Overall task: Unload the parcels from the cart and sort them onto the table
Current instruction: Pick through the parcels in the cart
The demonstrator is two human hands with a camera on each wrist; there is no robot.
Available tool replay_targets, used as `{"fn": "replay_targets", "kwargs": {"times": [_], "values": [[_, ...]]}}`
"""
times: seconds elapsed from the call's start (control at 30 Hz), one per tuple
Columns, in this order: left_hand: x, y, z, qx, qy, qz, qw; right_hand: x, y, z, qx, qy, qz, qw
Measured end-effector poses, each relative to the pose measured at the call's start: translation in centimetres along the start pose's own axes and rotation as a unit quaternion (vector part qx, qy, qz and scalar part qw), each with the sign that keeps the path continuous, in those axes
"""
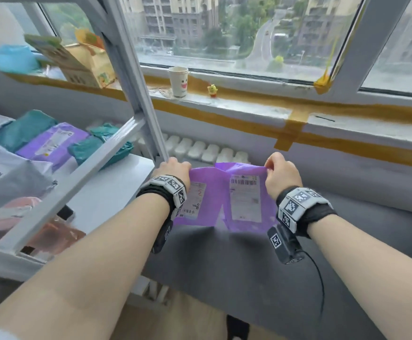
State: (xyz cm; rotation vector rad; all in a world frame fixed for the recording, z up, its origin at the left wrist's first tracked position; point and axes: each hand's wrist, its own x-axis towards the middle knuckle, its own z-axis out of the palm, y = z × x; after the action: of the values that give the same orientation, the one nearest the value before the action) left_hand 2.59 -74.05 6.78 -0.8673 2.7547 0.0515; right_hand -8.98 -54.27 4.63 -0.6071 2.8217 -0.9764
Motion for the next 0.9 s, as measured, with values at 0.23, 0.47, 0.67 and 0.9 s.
{"fn": "replay_targets", "kwargs": {"times": [0.23,0.47,0.67,0.9], "values": [[6.9,1.4,-0.5,0.020,-0.020,-0.028,0.999,7.0,0.8,0.3,0.009,-0.010,0.015,1.000],[13.1,2.1,1.4,0.010,-0.017,-0.046,0.999,9.4,2.8,1.9,-0.007,-0.035,0.084,0.996],[15.8,2.5,3.2,-0.067,-0.032,-0.002,0.997,10.3,2.8,4.1,0.023,-0.016,0.142,0.989],[16.0,-1.1,6.9,-0.071,-0.168,0.123,0.976,12.0,0.0,6.0,0.049,0.015,0.189,0.981]]}}
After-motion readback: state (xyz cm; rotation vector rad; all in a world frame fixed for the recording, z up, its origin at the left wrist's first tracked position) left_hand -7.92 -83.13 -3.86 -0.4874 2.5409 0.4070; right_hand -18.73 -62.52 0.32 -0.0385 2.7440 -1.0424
